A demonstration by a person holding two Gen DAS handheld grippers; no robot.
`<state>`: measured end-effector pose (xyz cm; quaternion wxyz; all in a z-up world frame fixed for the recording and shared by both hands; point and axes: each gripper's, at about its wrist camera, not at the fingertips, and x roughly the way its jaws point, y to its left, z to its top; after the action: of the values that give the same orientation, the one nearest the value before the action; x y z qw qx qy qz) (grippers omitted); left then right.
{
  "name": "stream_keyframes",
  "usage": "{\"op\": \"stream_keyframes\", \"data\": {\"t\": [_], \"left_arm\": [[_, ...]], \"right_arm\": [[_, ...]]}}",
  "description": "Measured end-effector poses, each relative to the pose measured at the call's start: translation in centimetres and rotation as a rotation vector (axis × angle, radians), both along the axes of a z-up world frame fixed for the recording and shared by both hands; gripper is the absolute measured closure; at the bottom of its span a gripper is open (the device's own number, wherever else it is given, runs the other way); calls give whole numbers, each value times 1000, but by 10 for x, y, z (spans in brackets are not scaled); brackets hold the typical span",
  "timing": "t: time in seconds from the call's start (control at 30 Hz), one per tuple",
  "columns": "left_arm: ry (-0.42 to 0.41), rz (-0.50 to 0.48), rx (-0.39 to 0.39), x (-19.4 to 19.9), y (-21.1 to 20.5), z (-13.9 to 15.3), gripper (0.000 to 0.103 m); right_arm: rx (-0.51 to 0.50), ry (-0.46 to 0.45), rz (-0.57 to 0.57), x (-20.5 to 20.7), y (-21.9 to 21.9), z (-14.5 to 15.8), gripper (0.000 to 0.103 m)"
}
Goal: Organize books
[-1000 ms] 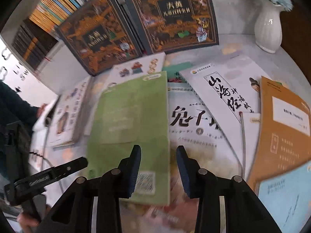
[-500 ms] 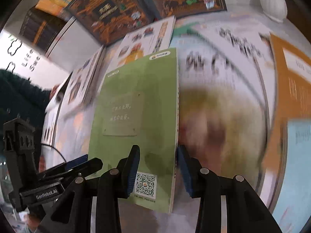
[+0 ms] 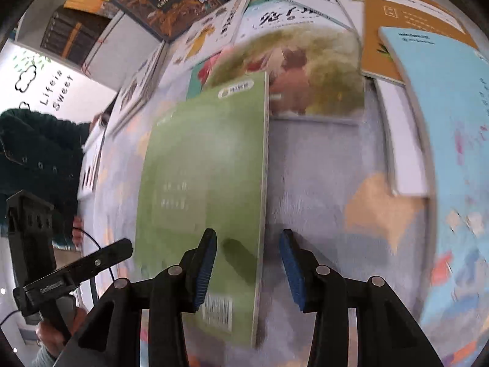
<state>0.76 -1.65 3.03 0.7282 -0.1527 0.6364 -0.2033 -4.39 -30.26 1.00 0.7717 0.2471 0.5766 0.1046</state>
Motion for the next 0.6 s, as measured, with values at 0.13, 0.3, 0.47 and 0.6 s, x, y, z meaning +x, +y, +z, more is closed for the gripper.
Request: {"op": "stream_keyframes", "data": {"t": [0.13, 0.3, 0.47, 0.6], "left_arm": [[9, -12, -15, 2, -7, -6, 41], [-2, -24, -35, -1, -6, -6, 41], [13, -34, -116, 0, 8, -7, 40], [-22, 17, -131, 9, 45, 10, 41]], "right_arm": [[61, 1, -39, 8, 8, -1, 51], [125, -3, -72, 7, 6, 7, 50], [397, -79, -133, -4, -2, 49, 50], [413, -142, -80, 1, 33, 88, 50]]}}
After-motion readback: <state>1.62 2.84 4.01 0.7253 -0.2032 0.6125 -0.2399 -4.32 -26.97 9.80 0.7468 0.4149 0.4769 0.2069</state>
